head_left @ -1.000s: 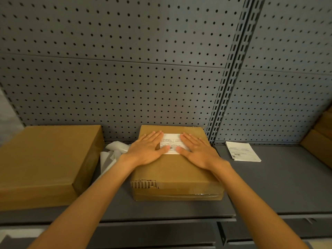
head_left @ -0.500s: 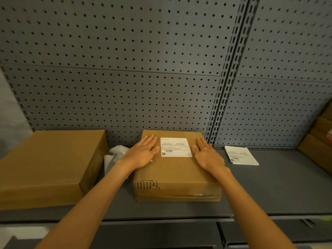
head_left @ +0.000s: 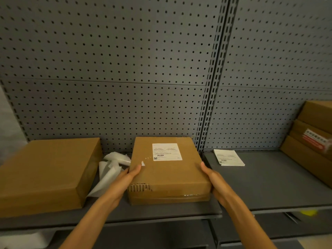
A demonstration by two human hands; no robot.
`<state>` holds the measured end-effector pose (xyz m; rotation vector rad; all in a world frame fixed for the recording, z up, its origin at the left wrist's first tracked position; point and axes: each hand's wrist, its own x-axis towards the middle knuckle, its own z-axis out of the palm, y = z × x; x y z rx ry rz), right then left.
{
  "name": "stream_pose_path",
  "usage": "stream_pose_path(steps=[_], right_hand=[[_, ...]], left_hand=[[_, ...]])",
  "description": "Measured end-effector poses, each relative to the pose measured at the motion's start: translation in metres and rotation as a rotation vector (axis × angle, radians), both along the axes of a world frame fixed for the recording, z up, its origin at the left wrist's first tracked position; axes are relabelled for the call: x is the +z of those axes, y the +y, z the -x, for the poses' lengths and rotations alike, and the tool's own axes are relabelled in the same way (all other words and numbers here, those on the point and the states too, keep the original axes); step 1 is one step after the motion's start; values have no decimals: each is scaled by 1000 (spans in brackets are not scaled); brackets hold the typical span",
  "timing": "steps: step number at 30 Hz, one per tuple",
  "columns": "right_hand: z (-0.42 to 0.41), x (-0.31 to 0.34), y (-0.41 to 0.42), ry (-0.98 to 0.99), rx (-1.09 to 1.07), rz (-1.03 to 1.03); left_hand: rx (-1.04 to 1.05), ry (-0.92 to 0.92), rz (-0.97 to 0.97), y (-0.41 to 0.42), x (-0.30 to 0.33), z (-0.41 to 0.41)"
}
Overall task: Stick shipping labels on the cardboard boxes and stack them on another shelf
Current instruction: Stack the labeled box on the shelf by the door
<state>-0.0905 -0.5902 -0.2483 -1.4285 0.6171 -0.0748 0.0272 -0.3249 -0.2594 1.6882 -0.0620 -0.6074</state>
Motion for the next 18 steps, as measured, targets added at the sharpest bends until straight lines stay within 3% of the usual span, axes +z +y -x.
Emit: stream_pose_path(steps=[9, 18], right_hand=[[22, 10, 19, -62, 5, -18], [55, 38, 31, -306, -57, 70]], left_hand=[[57, 73, 185, -2, 11, 24], [-11, -94, 378, 6, 49, 44]])
